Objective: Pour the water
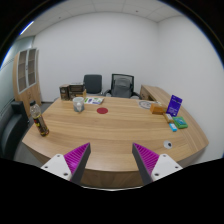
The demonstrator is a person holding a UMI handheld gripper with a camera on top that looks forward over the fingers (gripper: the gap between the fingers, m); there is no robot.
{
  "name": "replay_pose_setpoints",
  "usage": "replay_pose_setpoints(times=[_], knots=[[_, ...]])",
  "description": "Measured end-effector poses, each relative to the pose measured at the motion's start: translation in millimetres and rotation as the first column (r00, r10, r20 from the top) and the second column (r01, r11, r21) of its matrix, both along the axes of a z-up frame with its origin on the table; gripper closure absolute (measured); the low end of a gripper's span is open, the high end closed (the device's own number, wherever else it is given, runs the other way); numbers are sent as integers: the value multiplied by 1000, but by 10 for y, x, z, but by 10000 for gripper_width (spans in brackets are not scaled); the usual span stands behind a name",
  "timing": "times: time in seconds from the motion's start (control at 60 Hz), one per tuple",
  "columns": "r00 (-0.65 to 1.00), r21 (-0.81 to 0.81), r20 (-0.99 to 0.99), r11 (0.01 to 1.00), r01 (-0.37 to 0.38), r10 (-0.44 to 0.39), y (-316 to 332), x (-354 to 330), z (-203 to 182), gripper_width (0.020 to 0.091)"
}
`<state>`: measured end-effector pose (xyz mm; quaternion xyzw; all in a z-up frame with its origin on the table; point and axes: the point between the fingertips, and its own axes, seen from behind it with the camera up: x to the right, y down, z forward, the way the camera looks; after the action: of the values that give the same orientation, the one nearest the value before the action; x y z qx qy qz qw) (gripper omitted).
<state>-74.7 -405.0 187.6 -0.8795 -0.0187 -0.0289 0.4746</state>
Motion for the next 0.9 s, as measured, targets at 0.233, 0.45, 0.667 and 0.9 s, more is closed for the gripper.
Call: replay_pose_setpoints(times=[0.233, 0.45, 0.667, 0.9], knots=[[999, -59, 18, 998, -36, 37, -193, -487, -443, 245], [998, -69, 6, 996, -57, 58, -300, -1221, -632, 244], [997, -43, -27, 997, -68, 67, -158, -2457, -718, 241], [996, 54, -56, 996, -69, 72, 506, -3794, -754, 244]])
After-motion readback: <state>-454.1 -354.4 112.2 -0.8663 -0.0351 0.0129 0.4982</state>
